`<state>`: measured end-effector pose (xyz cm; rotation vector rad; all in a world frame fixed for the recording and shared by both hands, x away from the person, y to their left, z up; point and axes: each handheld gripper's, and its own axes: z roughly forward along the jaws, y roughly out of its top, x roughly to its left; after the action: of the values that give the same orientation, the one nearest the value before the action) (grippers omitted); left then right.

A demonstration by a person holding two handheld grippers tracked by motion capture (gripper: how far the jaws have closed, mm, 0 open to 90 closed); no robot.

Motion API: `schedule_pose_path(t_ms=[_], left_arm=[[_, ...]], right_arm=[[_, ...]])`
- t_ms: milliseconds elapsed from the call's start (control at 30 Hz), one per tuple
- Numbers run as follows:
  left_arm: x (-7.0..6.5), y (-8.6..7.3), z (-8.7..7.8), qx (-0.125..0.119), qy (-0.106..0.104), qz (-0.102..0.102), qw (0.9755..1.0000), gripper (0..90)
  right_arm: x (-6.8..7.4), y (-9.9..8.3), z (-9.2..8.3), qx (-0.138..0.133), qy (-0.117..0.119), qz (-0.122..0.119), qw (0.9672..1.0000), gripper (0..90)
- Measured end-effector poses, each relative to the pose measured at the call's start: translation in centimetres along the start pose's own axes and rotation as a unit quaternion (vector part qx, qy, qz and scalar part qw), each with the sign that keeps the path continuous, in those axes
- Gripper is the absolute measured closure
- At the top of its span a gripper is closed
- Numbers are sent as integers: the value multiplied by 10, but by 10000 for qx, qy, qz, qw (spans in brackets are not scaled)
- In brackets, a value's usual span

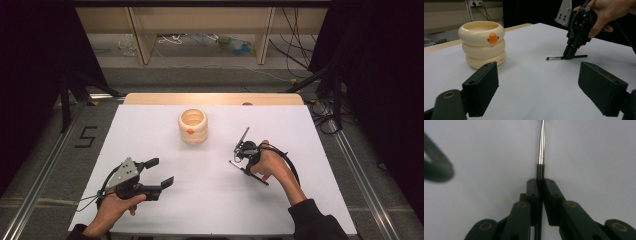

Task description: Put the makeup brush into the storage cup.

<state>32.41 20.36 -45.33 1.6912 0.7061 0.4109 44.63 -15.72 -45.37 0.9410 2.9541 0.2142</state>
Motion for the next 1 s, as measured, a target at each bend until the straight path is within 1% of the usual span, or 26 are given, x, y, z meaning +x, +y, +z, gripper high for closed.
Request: schedule_pose_path(t_ms=[67, 100, 133, 167, 200, 267, 333, 400, 433, 467, 533, 600, 633, 667, 700, 767, 867, 900, 933, 967, 1000], left_arm=[[0, 0, 0, 4, 9, 9, 10000, 167], [0, 0, 0, 6, 9, 11, 10000, 167], [0, 0, 0, 6, 9, 11, 10000, 167], [0, 0, 0, 6, 9, 13, 10000, 167], [0, 0, 0, 9, 9, 16, 10000, 167], [0, 0, 0, 7, -19, 48, 10000, 167], [0, 0, 0, -3, -7, 8, 10000, 167], [0, 0, 0, -3, -7, 7, 10000, 167], [1, 0, 0, -10, -11, 43, 10000, 168], [1, 1, 0, -15, -17, 57, 10000, 168], [1, 1, 0, -20, -17, 53, 10000, 167], [1, 1, 0, -18, -17, 51, 10000, 168], [1, 1, 0, -29, -21, 53, 10000, 168], [1, 1, 0, -29, -21, 53, 10000, 168], [1, 1, 0, -17, -9, 55, 10000, 168], [1, 1, 0, -14, -7, 54, 10000, 168], [0, 0, 0, -3, -2, 13, 10000, 168], [1, 1, 0, 4, -20, 99, 9999, 168], [1, 1, 0, 3, -21, 105, 9999, 168], [1, 1, 0, -4, -22, 99, 9999, 168], [1, 1, 0, -10, -23, 94, 10000, 168]], right_arm=[[-1, 0, 0, 34, 29, -39, 10000, 837], [0, 1, -1, 85, 21, 0, 10000, 838], [0, 1, -1, 85, 21, 0, 10000, 838], [0, 1, 0, 71, -20, -79, 9999, 839], [2, 2, -1, 98, -43, -45, 9999, 839], [2, 2, -1, 100, -49, -91, 9999, 840], [2, 2, -1, 91, -71, -116, 9999, 839], [3, 3, -3, 23, -86, -158, 9998, 840], [4, 3, -4, -38, -100, -126, 9999, 840], [4, 3, -4, -38, -100, -126, 9999, 840], [2, 3, -10, -178, -143, -215, 9995, 840], [2, 2, -17, -465, -178, -206, 9985, 840], [-1, 1, -26, -942, -49, -194, 9954, 840], [-1, 1, -26, -942, -49, -194, 9954, 840], [-1, 0, -30, -1116, -57, -127, 9937, 840], [-2, -3, -38, -1451, -89, -86, 9893, 840], [-3, -8, -48, -1828, -144, -47, 9830, 840], [-3, -9, -49, -1890, -140, -60, 9819, 840], [-2, -11, -52, -2004, -194, -88, 9795, 840], [-2, -11, -53, -2081, -154, -85, 9780, 840], [-1, -12, -55, -2149, -166, -41, 9765, 840]])
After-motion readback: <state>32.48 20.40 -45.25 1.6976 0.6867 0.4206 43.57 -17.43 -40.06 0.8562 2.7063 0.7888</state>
